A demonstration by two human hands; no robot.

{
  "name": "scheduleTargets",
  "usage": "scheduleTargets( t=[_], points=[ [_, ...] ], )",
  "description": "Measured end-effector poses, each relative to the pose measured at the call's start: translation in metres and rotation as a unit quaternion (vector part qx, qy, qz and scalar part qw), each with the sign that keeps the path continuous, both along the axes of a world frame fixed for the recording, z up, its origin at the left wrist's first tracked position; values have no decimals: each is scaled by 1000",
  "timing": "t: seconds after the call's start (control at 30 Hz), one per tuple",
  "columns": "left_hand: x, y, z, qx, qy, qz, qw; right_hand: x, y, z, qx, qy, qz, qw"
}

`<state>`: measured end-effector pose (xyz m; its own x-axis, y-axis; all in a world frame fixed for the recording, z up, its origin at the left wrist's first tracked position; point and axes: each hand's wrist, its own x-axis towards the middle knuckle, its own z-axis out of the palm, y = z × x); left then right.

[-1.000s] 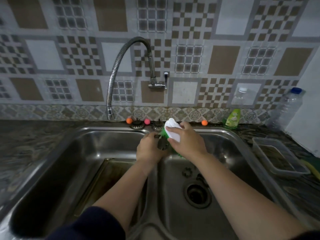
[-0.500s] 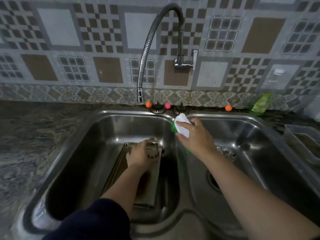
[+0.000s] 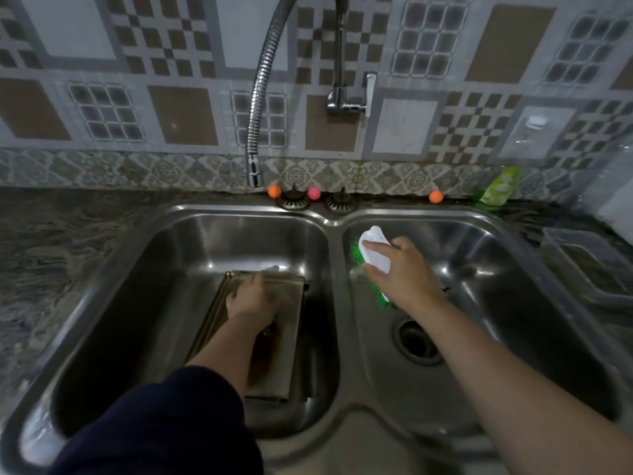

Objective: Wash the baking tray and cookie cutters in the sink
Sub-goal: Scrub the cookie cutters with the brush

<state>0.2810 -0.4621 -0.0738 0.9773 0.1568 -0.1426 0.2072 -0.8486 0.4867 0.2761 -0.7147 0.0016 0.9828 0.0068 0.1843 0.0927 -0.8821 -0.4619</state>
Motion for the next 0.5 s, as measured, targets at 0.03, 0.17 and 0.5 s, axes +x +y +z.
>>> scheduleTargets(
  t=[0.03, 0.17, 0.5],
  points=[
    [5, -8, 9, -14, -18, -3, 1000, -1, -5, 2, 3, 0, -2, 1000],
    [29, -50, 39, -11, -79, -40, 996, -9, -36, 14, -8, 15, -22, 1000],
    [47, -212, 51, -84, -94, -176, 976, -22, -176, 45, -28, 22, -118, 992]
  ],
)
